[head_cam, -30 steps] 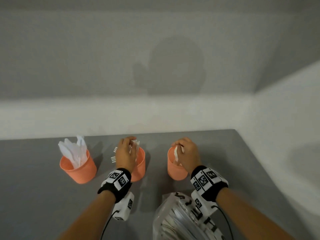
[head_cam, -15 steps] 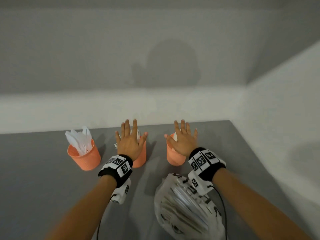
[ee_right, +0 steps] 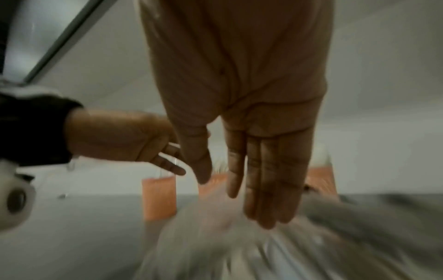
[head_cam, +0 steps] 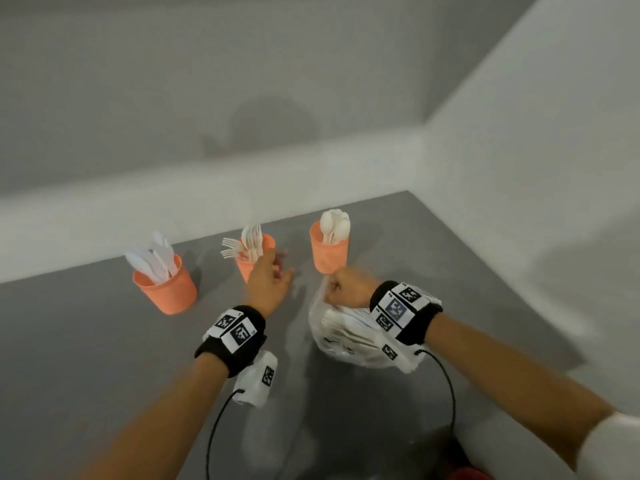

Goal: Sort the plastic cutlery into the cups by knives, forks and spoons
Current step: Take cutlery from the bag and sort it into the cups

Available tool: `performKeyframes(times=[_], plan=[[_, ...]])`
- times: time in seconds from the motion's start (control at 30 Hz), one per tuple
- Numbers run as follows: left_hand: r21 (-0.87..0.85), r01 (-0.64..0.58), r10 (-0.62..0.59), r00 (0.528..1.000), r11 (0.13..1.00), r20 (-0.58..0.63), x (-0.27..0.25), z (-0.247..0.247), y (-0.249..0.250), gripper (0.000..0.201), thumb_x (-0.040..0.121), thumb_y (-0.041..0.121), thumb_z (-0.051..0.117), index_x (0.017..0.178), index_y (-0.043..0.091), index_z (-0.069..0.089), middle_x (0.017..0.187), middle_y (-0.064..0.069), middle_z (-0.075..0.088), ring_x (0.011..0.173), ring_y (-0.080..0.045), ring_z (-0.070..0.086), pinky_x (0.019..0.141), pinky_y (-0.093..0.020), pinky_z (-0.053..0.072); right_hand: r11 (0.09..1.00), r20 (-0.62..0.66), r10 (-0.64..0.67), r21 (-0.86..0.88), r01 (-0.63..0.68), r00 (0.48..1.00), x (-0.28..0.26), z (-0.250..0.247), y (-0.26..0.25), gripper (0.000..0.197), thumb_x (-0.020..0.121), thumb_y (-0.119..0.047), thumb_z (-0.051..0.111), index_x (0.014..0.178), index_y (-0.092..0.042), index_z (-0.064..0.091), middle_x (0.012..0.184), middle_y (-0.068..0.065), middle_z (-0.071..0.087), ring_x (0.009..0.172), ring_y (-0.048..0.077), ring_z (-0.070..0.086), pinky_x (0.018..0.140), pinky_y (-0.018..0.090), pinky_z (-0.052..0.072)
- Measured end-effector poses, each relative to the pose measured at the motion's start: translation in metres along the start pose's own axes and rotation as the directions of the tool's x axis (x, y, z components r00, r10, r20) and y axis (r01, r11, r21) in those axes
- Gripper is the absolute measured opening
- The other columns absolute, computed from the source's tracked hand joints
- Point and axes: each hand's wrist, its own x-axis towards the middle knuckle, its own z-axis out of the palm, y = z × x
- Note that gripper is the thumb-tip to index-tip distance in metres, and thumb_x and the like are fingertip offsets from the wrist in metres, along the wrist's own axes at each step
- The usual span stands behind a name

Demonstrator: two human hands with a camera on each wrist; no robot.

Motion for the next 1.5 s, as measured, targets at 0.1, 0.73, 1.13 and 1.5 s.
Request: performKeyframes(times=[0.1, 0.73, 1.13, 1.5], plan=[[0.025, 0.019, -0.023, 0.988, 0.999, 0.151, -0.032, 0.026, -0.017, 0.023, 0.082, 0.001, 0.058, 0.104, 0.008, 0.059, 0.108, -0.008, 0.055, 0.086, -0.022, 0.054, 0.082, -0.031, 0.045, 0.955, -0.014, 0.133, -0.267, -0.132, 0.991, -0.019, 0.037, 0.014, 0.033, 0.093, -0.024, 0.048, 0.116, -0.003, 0.057, 0.124, 0.016, 0.058, 0.114, 0.029, 0.053, 0.098, 0.035, 0.039], [0.192, 0.17, -0.228, 0.91, 0.967, 0.346, -0.055, 0.057, -0.007, 0.049, 0.081, -0.005, 0.052, 0.129, 0.006, 0.051, 0.132, -0.016, 0.053, 0.121, -0.028, 0.051, 0.104, -0.031, 0.04, 0.918, -0.253, 0.244, -0.252, -0.308, 0.936, -0.025, 0.095, 0.052, 0.061, 0.08, -0.024, 0.067, 0.13, -0.007, 0.037, 0.134, 0.013, 0.041, 0.124, 0.028, 0.041, 0.106, 0.036, 0.034], [0.104, 0.247, -0.268, 0.899, 0.963, 0.345, -0.046, 0.052, -0.007, 0.046, 0.083, -0.004, 0.055, 0.127, 0.006, 0.051, 0.133, -0.015, 0.051, 0.121, -0.03, 0.05, 0.103, -0.042, 0.043, 0.964, -0.278, 0.227, -0.07, -0.255, 0.933, -0.02, 0.083, 0.063, 0.05, 0.08, -0.041, 0.063, 0.12, -0.013, 0.053, 0.124, 0.009, 0.058, 0.117, 0.025, 0.052, 0.104, 0.033, 0.038], [0.07, 0.303, -0.308, 0.889, 0.95, 0.338, -0.055, 0.048, -0.02, 0.046, 0.081, -0.004, 0.056, 0.125, 0.008, 0.053, 0.131, -0.016, 0.053, 0.118, -0.035, 0.053, 0.101, -0.047, 0.044, 0.955, -0.198, 0.249, -0.111, -0.274, 0.948, -0.02, 0.093, 0.054, 0.048, 0.082, -0.038, 0.063, 0.121, -0.012, 0.053, 0.124, 0.01, 0.056, 0.117, 0.027, 0.051, 0.102, 0.036, 0.04]])
